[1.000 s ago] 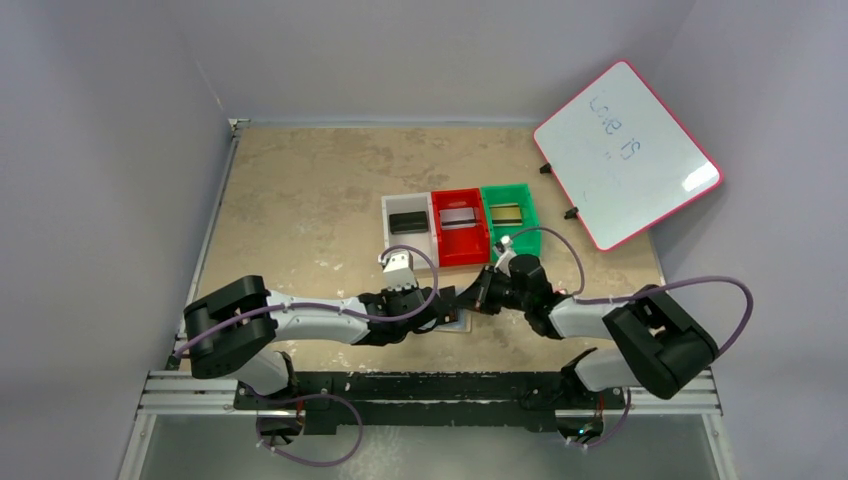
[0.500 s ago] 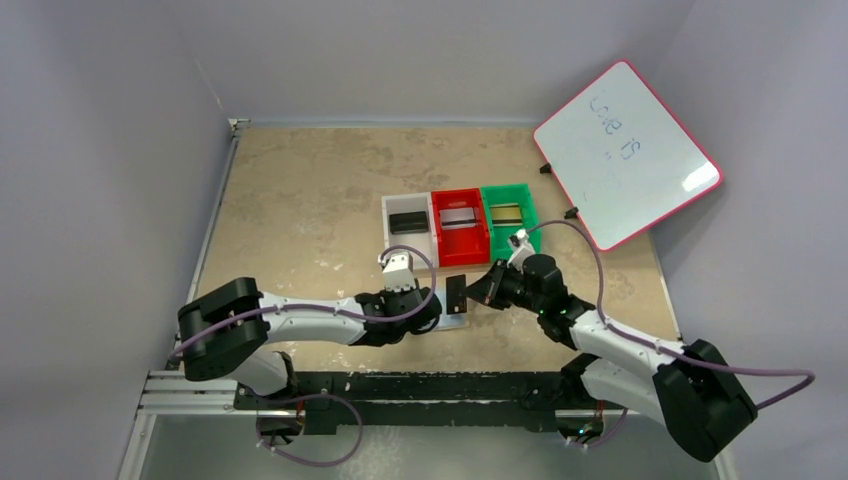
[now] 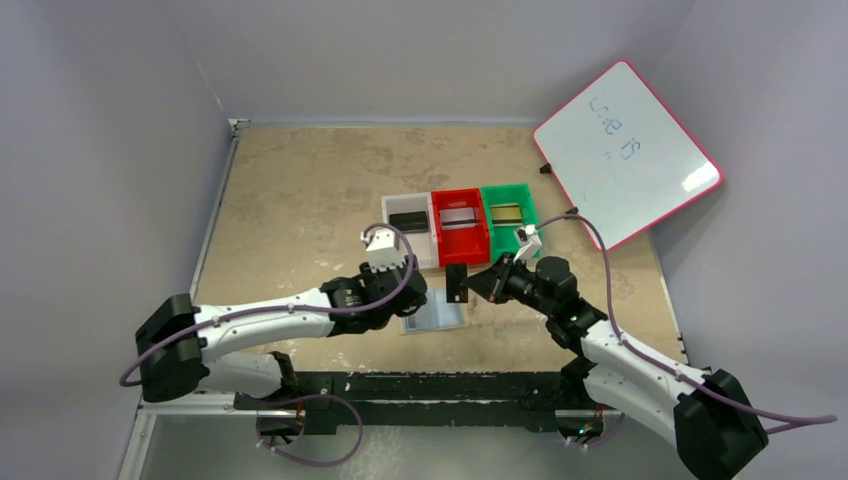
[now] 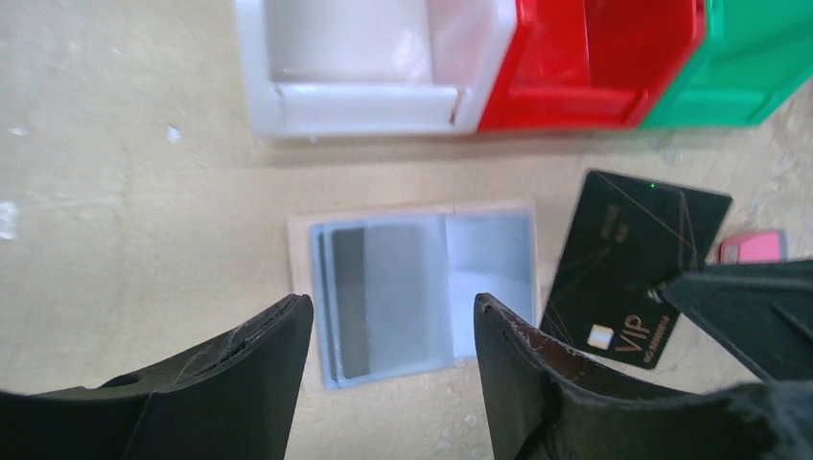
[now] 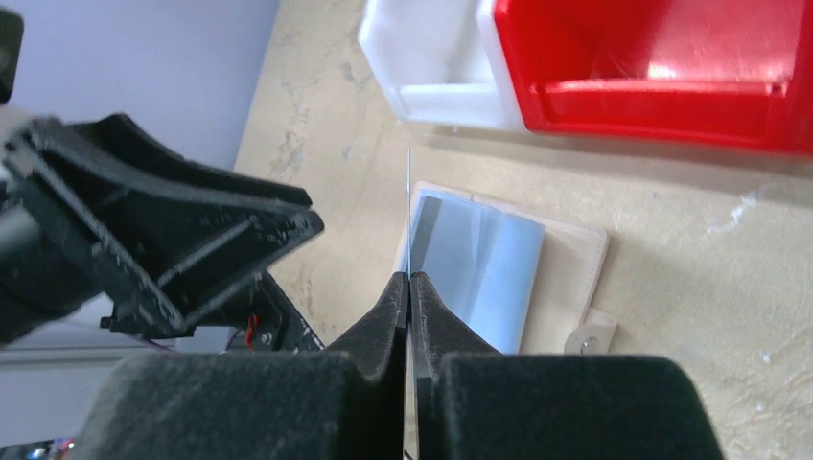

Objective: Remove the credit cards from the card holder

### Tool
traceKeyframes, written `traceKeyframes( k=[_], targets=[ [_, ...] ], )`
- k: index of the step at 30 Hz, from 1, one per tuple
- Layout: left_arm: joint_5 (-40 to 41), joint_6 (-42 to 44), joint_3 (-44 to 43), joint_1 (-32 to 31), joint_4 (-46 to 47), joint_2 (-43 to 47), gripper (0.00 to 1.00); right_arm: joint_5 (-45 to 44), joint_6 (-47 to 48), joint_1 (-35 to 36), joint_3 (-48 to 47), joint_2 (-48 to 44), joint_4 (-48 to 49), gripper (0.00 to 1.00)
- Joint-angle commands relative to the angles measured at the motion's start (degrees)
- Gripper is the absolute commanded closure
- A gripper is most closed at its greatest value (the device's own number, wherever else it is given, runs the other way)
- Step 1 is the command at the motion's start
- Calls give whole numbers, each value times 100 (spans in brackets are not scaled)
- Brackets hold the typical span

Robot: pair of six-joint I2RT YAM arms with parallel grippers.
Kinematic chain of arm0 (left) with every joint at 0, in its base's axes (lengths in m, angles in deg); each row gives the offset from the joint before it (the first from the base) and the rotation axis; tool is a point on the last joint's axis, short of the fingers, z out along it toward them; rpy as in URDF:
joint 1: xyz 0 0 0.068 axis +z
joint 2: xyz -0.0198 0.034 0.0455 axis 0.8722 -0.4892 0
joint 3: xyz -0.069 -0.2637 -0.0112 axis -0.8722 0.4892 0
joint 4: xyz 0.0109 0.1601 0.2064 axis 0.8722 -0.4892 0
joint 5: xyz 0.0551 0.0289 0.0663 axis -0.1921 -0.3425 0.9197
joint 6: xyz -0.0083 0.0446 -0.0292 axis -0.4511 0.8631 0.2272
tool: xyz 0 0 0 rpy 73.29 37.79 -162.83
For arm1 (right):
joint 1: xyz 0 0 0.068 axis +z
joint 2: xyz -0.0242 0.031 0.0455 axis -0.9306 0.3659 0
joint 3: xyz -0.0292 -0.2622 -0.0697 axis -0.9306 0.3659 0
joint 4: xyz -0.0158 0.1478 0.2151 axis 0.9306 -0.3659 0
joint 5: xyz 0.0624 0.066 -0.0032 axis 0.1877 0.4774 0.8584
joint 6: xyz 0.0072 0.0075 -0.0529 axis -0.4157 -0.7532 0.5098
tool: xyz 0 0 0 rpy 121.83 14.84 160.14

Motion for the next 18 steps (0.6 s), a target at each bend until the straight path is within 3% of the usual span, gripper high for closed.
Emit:
traceKeyframes(
  k=[1, 8, 14, 18],
  targets=[
    [135, 406, 37, 506, -373, 695, 36, 155, 317, -10, 26, -318, 739, 100],
    [-477, 1279, -178, 1806, -1058, 1190, 32, 62, 1288, 31, -260, -628, 724, 100],
    [-436, 1724, -420, 3118, -1615, 1209, 32, -286, 2491, 240, -849, -268, 527, 100],
    [-108, 2036, -397, 3546, -1676, 1444, 30, -554, 3661, 778, -1269, 184, 493, 100]
  ],
)
